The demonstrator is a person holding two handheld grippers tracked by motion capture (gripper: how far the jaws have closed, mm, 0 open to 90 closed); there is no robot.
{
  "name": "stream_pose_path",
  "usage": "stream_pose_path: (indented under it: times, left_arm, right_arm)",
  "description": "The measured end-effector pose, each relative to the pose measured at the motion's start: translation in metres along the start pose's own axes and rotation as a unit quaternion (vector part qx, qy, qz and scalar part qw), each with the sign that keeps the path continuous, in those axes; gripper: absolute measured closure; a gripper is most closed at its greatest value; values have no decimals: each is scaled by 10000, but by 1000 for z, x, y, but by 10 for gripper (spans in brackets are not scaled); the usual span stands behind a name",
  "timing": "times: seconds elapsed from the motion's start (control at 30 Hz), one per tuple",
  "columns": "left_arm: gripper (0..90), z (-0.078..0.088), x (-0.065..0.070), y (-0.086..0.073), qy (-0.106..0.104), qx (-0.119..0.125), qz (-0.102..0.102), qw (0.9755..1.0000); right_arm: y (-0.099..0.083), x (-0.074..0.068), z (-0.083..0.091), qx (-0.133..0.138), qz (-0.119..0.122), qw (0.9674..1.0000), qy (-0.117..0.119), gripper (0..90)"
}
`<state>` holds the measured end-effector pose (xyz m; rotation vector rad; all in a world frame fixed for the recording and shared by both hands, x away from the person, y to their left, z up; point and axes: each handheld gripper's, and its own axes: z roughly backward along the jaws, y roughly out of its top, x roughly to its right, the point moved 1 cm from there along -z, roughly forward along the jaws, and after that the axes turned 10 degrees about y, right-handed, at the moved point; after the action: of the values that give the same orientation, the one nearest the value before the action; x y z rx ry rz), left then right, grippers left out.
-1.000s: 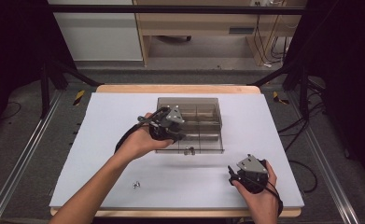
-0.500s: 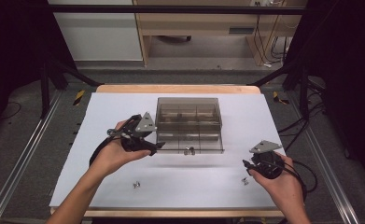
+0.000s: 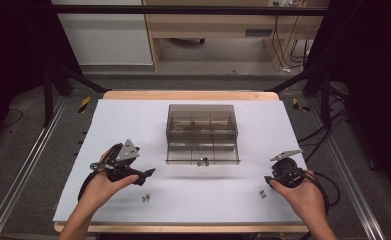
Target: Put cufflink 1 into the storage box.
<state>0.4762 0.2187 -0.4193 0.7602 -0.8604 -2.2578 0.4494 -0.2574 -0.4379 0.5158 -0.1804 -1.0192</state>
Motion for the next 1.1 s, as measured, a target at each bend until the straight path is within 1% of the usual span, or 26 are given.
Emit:
stream_pose_path:
  times: [0.1, 0.17, 0.2, 0.27, 0.33, 0.37, 0.4, 0.5, 0.53, 0.6, 0.63, 0.73, 0.93, 1.0, 1.03, 1.1]
  left_arm:
    - [92, 8, -8, -6, 167, 33, 54, 9998]
    - [91, 12, -10, -12, 254, -25, 69, 9997]
    - [91, 13, -11, -15, 282, -35, 111, 9995]
    - [91, 15, -12, -21, 278, -29, 228, 9993]
    - [91, 16, -11, -26, 312, -35, 292, 9991]
    - [91, 17, -11, -27, 319, -66, 257, 9991]
    - [91, 17, -10, -28, 315, -41, 297, 9991]
    - [91, 18, -11, -30, 351, -98, 256, 9990]
    - [91, 16, -10, -31, 351, -70, 323, 9988]
    - [92, 15, -11, -32, 360, -105, 316, 9988]
    - [92, 15, -11, -33, 349, -148, 280, 9989]
    - [92, 14, -10, -35, 352, -138, 295, 9989]
    - [92, 15, -12, -37, 356, -147, 292, 9988]
    - [93, 15, -13, -38, 352, -131, 329, 9988]
    - [93, 15, -12, -38, 342, -131, 331, 9988]
    - [93, 14, -12, -38, 345, -153, 305, 9988]
  right_arm:
    - [-2, 1, -3, -34, -120, 9999, 23, 643]
    - [-4, 2, -4, -33, -190, 9998, 20, 643]
    - [-5, 2, -4, -39, -206, 9998, 54, 647]
    - [-7, 3, -6, -70, -230, 9997, 86, 648]
    - [-9, 4, -9, -86, -248, 9996, 112, 650]
    - [-9, 5, -11, -94, -256, 9995, 139, 653]
    - [-10, 6, -11, -102, -263, 9995, 135, 657]
    - [-11, 7, -13, -88, -277, 9994, 174, 668]
    - [-11, 8, -13, -85, -278, 9994, 167, 671]
    - [-12, 10, -13, -100, -302, 9993, 185, 680]
    - [-12, 10, -14, -113, -333, 9992, 201, 683]
    - [-13, 11, -16, -149, -342, 9991, 213, 696]
    - [-13, 14, -18, -143, -427, 9987, 222, 717]
    - [-13, 13, -19, -167, -392, 9988, 228, 725]
    - [-13, 12, -19, -171, -423, 9987, 205, 727]
    - [-12, 13, -19, -153, -386, 9989, 197, 727]
